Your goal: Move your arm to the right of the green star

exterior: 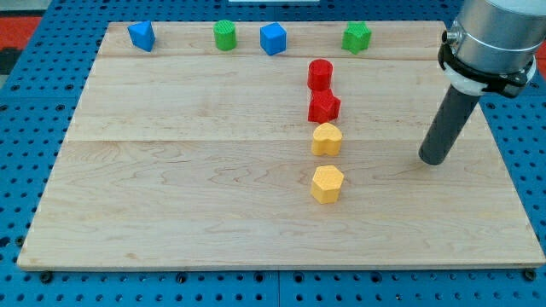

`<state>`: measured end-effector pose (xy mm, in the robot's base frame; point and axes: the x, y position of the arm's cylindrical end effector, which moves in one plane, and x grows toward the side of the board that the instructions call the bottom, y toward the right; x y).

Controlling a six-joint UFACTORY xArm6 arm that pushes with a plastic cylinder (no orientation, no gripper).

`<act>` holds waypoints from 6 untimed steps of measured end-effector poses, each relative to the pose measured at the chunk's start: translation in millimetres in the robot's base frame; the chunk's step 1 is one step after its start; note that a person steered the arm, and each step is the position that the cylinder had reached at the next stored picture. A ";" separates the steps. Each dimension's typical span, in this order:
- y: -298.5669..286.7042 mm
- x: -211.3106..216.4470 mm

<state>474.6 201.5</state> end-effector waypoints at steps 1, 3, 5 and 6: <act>60.1 1.6; 144.1 -99.3; 72.0 -215.0; 22.9 -281.9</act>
